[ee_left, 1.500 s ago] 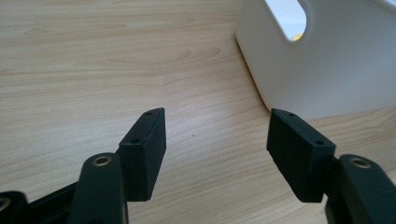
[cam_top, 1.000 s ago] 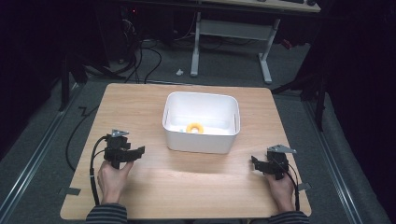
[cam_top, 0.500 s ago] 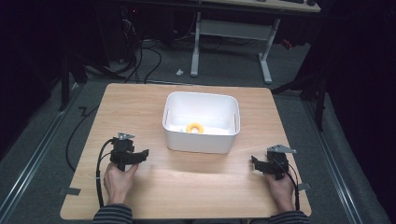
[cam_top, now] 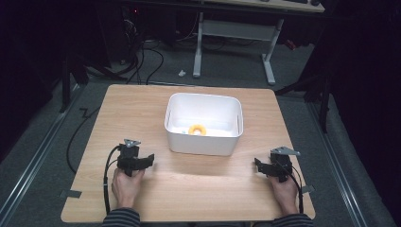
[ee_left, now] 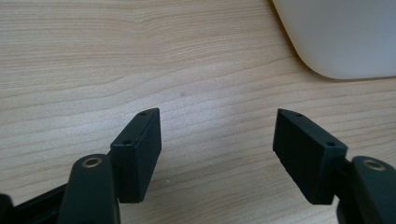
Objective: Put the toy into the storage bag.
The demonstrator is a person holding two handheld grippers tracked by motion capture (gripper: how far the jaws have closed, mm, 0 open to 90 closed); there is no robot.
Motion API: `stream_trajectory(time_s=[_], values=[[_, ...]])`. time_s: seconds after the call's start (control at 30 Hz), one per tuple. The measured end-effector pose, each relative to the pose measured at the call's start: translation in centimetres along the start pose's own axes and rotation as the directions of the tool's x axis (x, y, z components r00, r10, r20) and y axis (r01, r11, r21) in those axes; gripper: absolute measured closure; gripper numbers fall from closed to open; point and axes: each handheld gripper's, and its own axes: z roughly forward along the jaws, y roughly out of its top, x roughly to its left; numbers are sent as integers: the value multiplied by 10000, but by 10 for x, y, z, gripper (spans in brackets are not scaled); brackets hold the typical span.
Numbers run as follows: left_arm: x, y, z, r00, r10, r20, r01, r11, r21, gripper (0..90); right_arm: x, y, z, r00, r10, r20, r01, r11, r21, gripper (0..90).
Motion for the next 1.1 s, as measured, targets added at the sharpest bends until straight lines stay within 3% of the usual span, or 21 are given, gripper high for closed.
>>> stream_trajectory(time_s=[0.43, 0.67, 0.77, 0.83, 1.1], values=[[-11, -4, 10, 9969, 619, -494, -633, 9976, -275, 323, 0, 0, 0, 10000, -3, 2, 3, 10000, -1, 245], [-12, -5, 11, 9960, 673, -595, -698, 9967, -416, 318, 0, 0, 0, 10000, -2, 1, 2, 10000, 0, 245], [-13, -5, 12, 9955, 749, -586, -770, 9964, -352, 307, 0, 0, 0, 10000, -3, 1, 3, 10000, -1, 245], [-15, -6, 16, 9923, 1029, -691, -1042, 9945, -146, 304, 0, 0, 0, 10000, 10, 4, -10, 10000, 2, 245], [-17, -10, 21, 9925, 1014, -678, -1043, 9937, -415, 272, 0, 0, 0, 10000, 8, 1, -8, 10000, 2, 245]])
